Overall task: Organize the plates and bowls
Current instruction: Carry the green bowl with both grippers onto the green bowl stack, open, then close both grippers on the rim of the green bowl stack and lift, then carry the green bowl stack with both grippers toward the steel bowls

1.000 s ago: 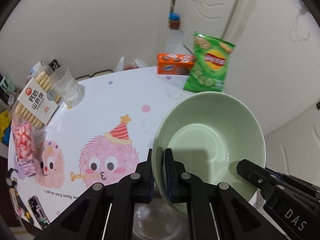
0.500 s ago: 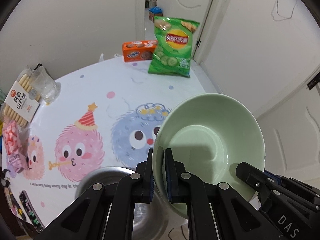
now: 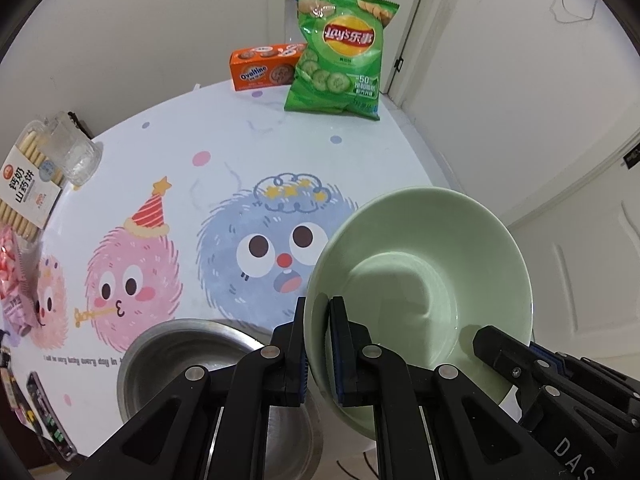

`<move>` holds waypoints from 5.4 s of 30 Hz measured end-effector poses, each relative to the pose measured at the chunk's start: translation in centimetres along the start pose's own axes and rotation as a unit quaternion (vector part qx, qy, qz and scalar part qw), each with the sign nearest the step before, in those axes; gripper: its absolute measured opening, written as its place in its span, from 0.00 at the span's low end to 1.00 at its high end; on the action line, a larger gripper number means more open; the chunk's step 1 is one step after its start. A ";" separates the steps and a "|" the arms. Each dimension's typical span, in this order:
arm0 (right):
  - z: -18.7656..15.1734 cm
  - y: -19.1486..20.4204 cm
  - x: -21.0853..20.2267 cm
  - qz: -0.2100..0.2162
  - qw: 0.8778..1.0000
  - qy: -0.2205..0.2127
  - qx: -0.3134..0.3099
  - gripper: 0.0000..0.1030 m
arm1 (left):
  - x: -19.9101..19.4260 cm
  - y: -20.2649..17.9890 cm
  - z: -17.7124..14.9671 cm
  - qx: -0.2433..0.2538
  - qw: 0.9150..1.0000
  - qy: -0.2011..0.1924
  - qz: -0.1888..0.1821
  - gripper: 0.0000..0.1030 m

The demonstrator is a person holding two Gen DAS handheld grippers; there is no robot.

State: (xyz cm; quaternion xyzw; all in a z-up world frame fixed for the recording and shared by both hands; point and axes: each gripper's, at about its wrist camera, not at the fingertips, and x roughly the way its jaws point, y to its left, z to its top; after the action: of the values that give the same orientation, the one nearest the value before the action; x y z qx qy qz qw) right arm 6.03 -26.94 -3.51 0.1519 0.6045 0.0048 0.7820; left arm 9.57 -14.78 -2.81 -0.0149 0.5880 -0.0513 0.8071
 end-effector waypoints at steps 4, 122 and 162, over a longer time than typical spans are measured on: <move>0.1 -0.3 0.7 -0.003 1.000 0.006 0.001 0.12 | 0.8 0.1 0.0 -0.002 1.000 0.009 -0.002 0.08; 2.4 -5.7 7.8 0.146 0.978 0.109 0.104 0.36 | 11.2 1.5 3.3 -0.019 0.964 0.163 -0.211 0.68; 2.4 -3.0 6.6 0.062 0.995 0.076 0.025 0.27 | 7.3 1.8 2.3 0.071 0.983 0.099 -0.134 0.59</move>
State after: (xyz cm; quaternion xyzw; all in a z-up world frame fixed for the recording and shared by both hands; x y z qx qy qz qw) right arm 9.52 -29.08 -9.94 0.2077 0.6517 0.0492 0.7278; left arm 14.07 -13.83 -9.13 -0.0314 0.6524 -0.2019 0.7298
